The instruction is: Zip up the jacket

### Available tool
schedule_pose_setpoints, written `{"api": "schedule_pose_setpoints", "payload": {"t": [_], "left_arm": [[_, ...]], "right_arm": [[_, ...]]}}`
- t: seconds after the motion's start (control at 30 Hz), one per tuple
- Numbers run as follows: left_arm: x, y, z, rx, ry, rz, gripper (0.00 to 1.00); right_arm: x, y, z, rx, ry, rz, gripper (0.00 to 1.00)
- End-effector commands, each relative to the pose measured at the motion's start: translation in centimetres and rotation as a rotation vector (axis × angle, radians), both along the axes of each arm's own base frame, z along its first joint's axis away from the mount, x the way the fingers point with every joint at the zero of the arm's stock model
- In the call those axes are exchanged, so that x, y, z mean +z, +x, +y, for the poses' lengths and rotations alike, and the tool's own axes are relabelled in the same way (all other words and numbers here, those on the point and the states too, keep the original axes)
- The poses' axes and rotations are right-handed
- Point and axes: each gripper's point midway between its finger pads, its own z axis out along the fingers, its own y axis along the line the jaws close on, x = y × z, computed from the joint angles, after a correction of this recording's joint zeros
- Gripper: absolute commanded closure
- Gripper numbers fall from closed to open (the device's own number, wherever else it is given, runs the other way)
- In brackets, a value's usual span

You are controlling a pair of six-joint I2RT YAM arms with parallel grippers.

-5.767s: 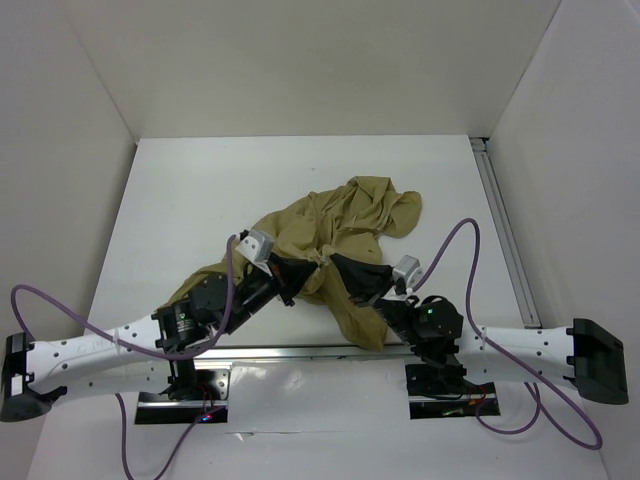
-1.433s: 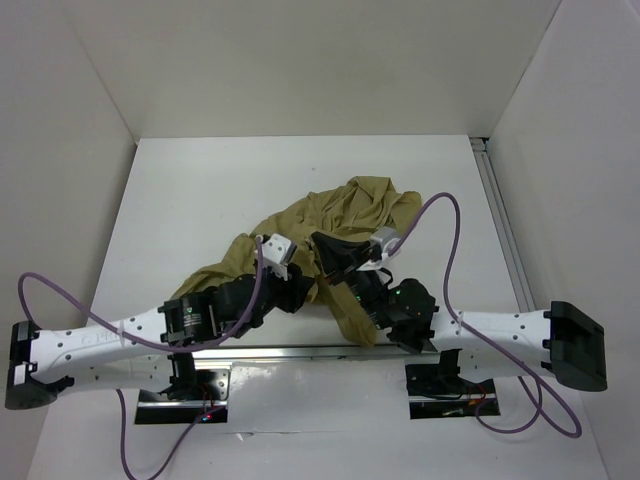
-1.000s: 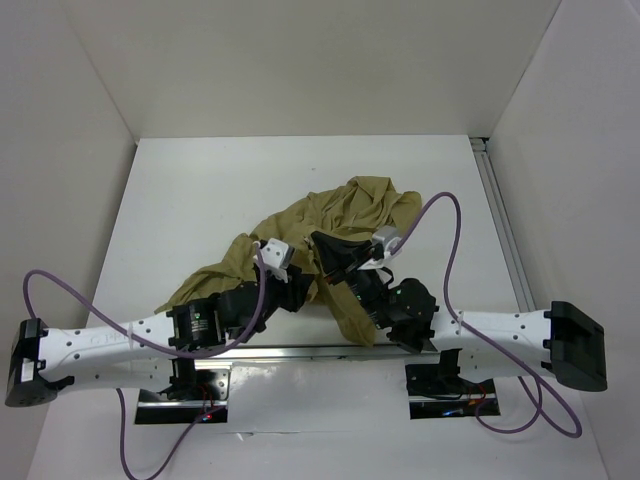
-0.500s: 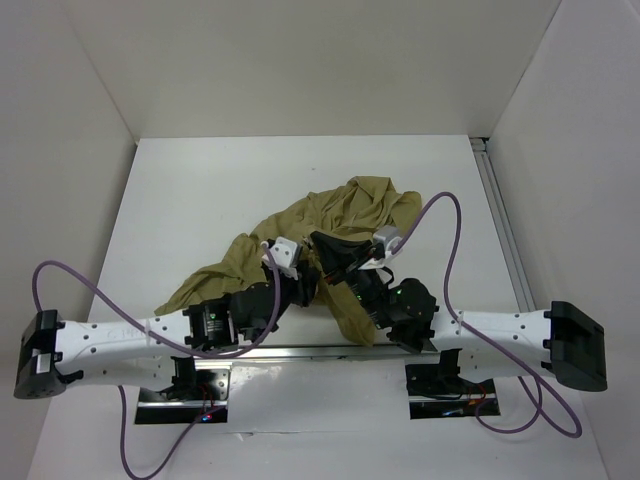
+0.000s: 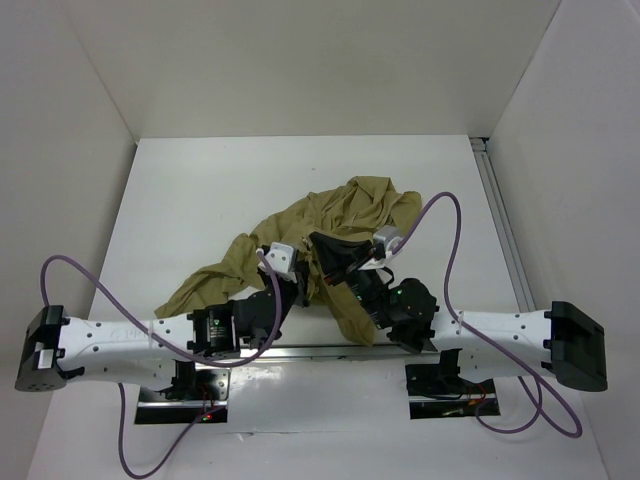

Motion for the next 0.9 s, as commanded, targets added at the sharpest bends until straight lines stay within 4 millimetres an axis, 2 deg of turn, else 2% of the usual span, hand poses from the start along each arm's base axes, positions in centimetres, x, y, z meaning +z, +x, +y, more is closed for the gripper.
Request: {"api": "schedule_pose_setpoints", "payload": {"t": [0.0,0.1,0.2,0.27,0.33,0.5,0.67,0.87], "left_arm": [[3.3,-0.1,0.1,0.024,-0.085,-0.041,1.0],[4.3,-0.1,0.5,0.024,-0.106,-0.058,1.0],[4.6,-0.7,0.2,-0.006,-0.095,-0.067,1.0],[4.6,-0.9,0.1,-0.016,-0.071,-0.076,1.0],[5.5,-1.0,0.4,-0.016,-0.081,-0.078,1.0],[5.5,-1.3,0.8,-0.031,-0.062,-0.06,1.0],[5.6,-1.5,0.9,-0.051,-0.06,-0.059,1.0],[5.5,-1.6,1.2,-0.06,-0.072,-0.061,1.0]], "right_arm": [[2.5,-0.3,-1.2,0.0,0.109,-0.029,1.0],[2.5,-0.3,-1.2,0.004,0.116,-0.025,1.0],[1.5,0.0,-0.8,-0.004,0.077,-0.006,1.0],[1.5,0.0,-0.7,0.0,0.084,-0.001,1.0],[0.9,0.1,-0.9,-0.01,0.076,0.007,1.0],[0.5,0.4,-0.9,-0.029,0.071,0.02,1.0],[-0.8,0.7,-0.2,-0.03,0.046,0.047,1.0],[-0.9,0.9,0.0,-0.035,0.045,0.059,1.0]]}}
